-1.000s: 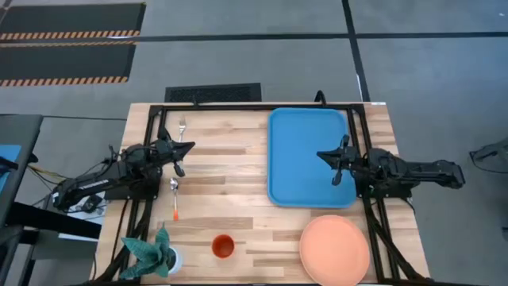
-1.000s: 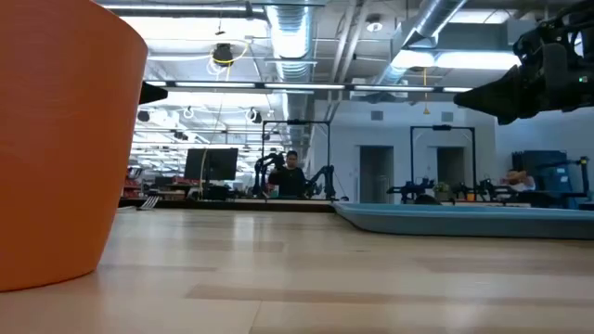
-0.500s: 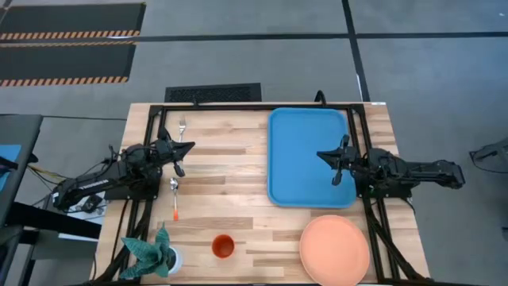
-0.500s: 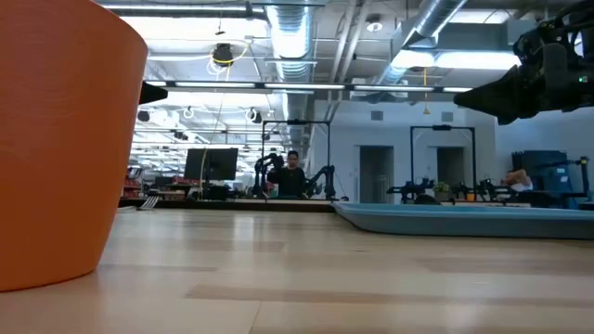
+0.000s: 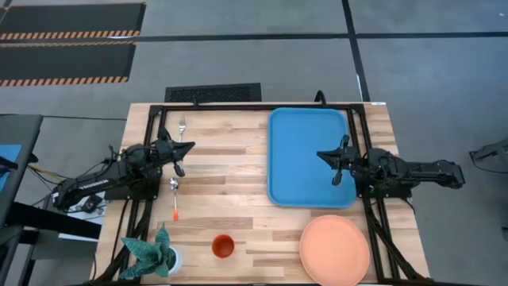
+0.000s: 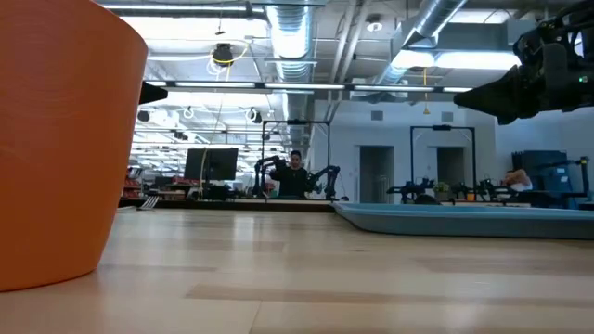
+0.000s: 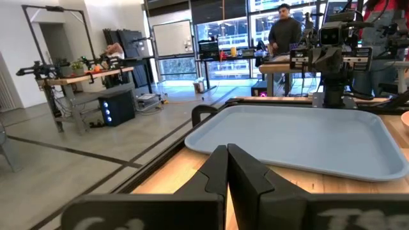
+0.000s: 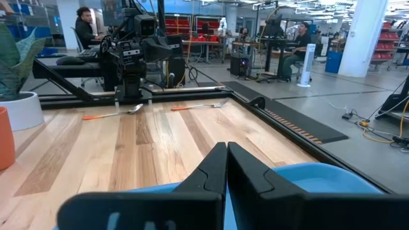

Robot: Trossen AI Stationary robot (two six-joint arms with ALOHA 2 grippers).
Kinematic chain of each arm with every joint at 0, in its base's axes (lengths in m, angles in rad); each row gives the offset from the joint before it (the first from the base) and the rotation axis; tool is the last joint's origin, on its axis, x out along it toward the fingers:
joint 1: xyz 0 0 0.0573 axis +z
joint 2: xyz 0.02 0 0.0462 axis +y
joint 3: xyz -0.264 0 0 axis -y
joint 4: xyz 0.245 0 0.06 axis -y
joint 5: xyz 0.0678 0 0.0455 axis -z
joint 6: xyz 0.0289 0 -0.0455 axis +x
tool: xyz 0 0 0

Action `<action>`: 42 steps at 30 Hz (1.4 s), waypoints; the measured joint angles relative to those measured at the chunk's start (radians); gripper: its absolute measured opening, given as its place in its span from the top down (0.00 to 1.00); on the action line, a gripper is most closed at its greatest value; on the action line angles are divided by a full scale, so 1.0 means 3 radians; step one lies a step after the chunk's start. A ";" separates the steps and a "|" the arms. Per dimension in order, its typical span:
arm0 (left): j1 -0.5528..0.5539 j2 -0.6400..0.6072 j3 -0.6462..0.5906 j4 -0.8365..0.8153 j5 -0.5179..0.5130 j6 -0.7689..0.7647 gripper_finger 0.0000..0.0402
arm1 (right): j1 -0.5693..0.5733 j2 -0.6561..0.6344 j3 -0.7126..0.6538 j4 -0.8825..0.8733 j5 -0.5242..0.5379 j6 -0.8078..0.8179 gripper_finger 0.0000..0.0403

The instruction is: Pick and place plate/cup/fork/spoon on tray

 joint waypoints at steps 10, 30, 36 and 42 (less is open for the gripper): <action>-0.0001 0.0000 0.0000 0.0011 0.0019 -0.0057 1.00 | -0.0001 0.0000 0.0000 0.0001 0.0001 -0.0001 0.91; -0.0182 0.0945 0.0401 0.0935 0.0562 -0.1261 1.00 | -0.0001 -0.0001 0.0000 0.0000 0.0001 -0.0001 0.91; -0.0326 0.2097 0.0869 0.1060 0.0442 -0.1127 1.00 | -0.0001 0.0001 0.0000 0.0001 0.0001 -0.0001 0.91; -0.0372 0.3242 0.1422 0.1053 0.0383 -0.1102 1.00 | -0.0001 0.0001 0.0000 0.0000 0.0000 -0.0001 0.91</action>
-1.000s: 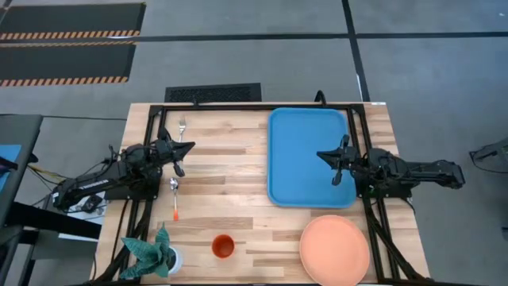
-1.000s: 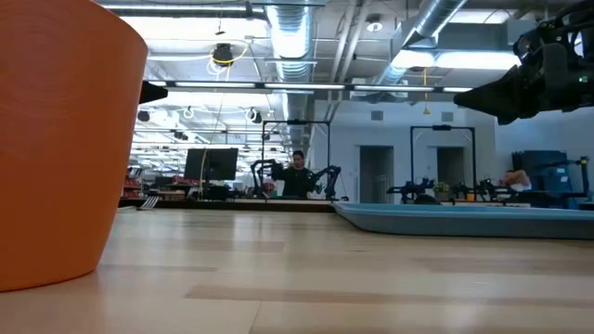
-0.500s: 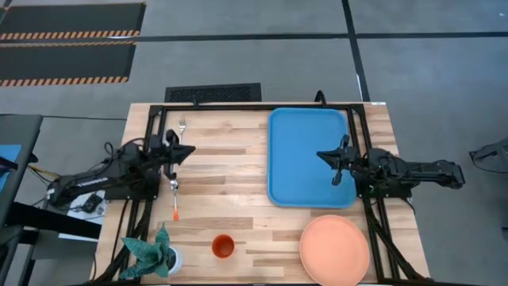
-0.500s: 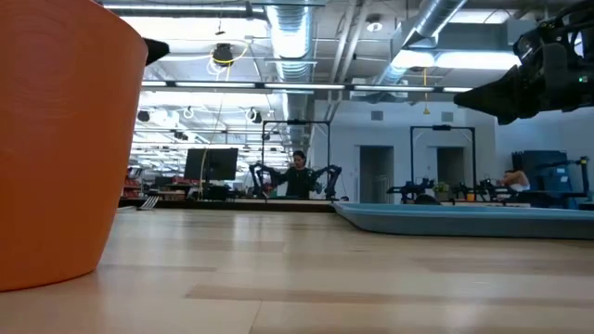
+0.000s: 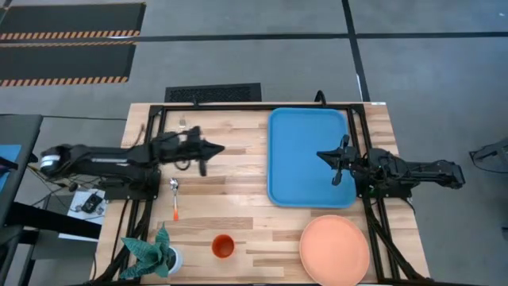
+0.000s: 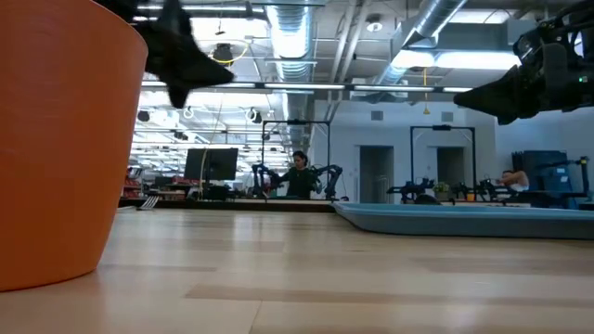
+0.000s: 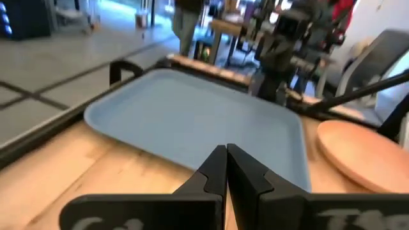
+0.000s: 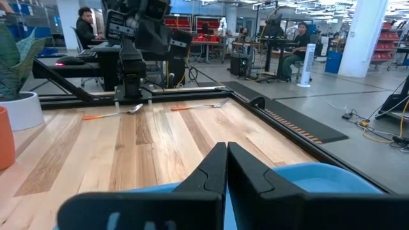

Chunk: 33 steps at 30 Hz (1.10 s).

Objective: Pick and place plate/cup/fork/spoon on tray
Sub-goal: Move the blue serving tray to the center of the table

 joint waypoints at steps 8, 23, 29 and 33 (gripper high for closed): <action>0.0008 0.1132 0.0685 -0.0104 0.0001 -0.0418 1.00 | 0.0000 -0.0001 0.0000 0.0000 0.0001 0.0000 0.91; -0.0039 0.2711 0.1978 -0.0730 0.0048 -0.1272 0.99 | 0.0001 -0.0001 0.0000 0.0000 0.0001 0.0000 0.91; -0.0041 0.3023 0.2192 -0.0806 -0.0172 -0.1371 0.88 | 0.0001 -0.0001 0.0000 0.0000 0.0001 0.0001 0.91; -0.0002 0.3201 0.2320 -0.0925 -0.0298 -0.1445 0.76 | 0.0001 0.0000 0.0000 0.0000 0.0001 0.0000 0.91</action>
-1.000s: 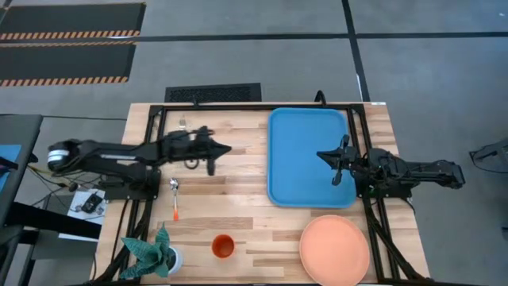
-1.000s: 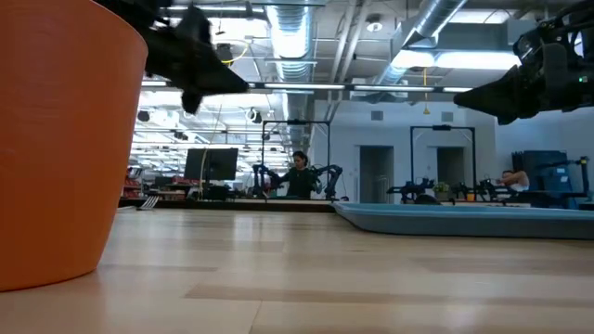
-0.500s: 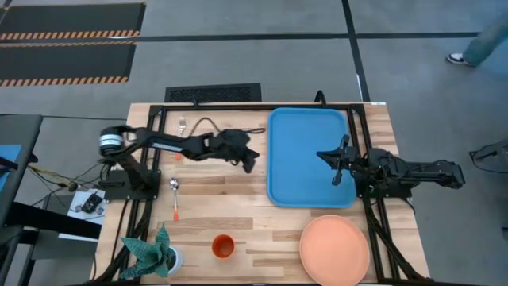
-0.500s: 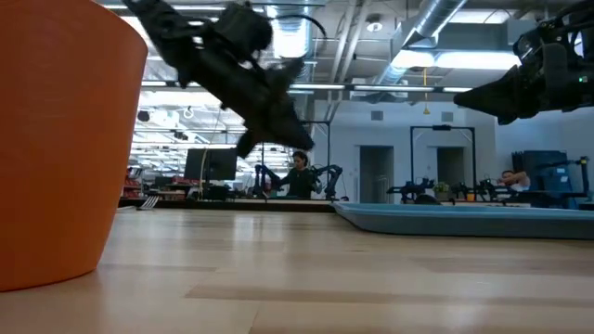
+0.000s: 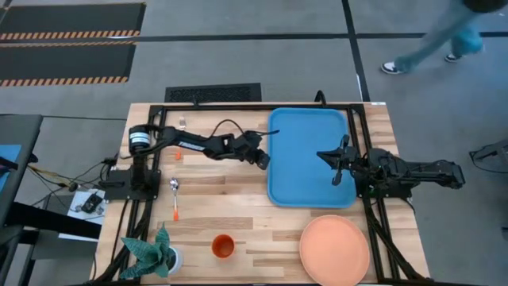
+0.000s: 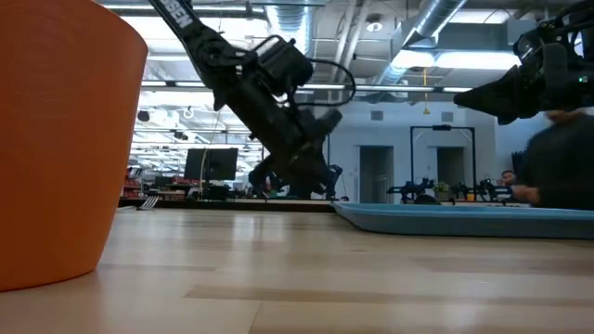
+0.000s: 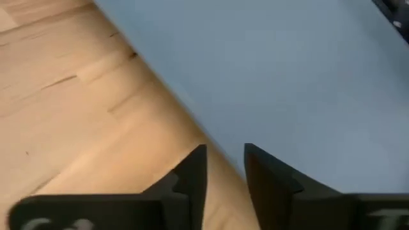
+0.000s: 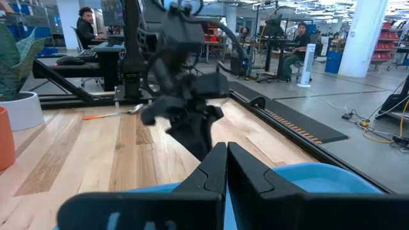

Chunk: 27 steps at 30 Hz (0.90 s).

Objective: Pick and place plate/cup/fork/spoon on tray
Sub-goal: Move the blue serving tray to the center of the table

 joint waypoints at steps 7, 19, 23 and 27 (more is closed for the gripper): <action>0.0042 0.0330 0.0251 -0.0003 0.0071 -0.0103 0.61 | 0.0000 0.0000 0.0000 0.0000 0.0000 0.0000 0.91; 0.0172 0.0431 0.0363 0.0017 -0.0025 -0.0155 0.64 | -0.0001 0.0000 0.0000 0.0000 0.0000 0.0001 0.91; 0.0206 0.0431 0.0361 0.0022 0.0033 -0.0159 0.70 | -0.0001 -0.0001 0.0000 0.0001 0.0000 0.0000 0.91; 0.0227 0.0430 0.0361 0.0011 0.0184 -0.0136 0.73 | 0.0000 -0.0001 0.0000 0.0001 0.0000 0.0000 0.91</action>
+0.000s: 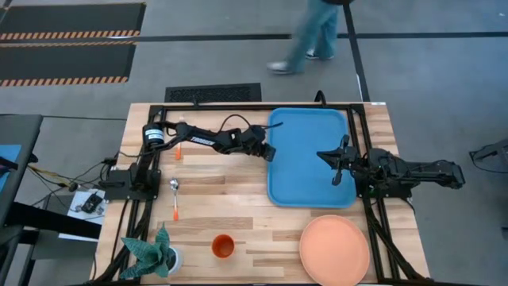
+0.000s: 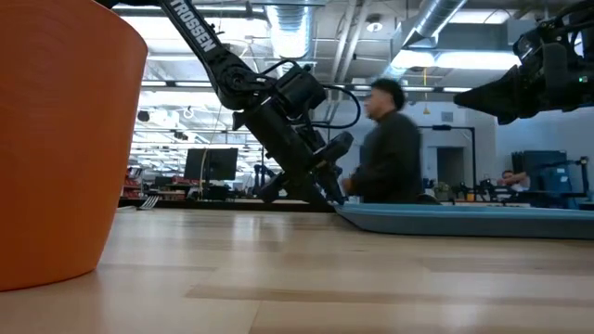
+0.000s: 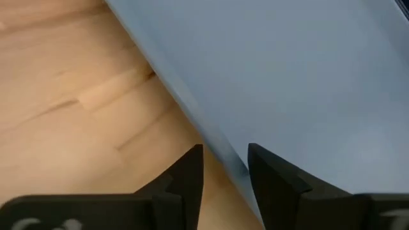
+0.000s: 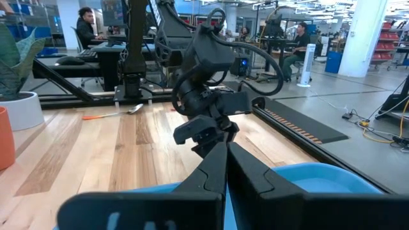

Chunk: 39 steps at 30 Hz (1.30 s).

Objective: Pick and place plate/cup/fork/spoon on tray
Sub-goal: Move the blue serving tray to the center of the table

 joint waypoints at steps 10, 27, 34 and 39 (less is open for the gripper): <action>0.0019 0.0107 0.0005 0.0173 0.0041 0.0036 0.82 | -0.0001 0.0000 0.0000 -0.0001 -0.0001 0.0000 0.91; 0.0159 0.0120 -0.0005 0.0324 -0.0039 0.0011 0.91 | 0.0000 0.0000 0.0000 -0.0001 -0.0001 0.0001 0.91; 0.0148 0.0080 -0.0009 0.0341 -0.0101 -0.0070 0.91 | 0.0000 0.0000 0.0000 -0.0001 -0.0001 0.0000 0.91; 0.0134 0.0007 -0.0010 0.0383 -0.0219 -0.0040 0.91 | -0.0001 0.0000 0.0000 0.0000 0.0000 0.0000 0.91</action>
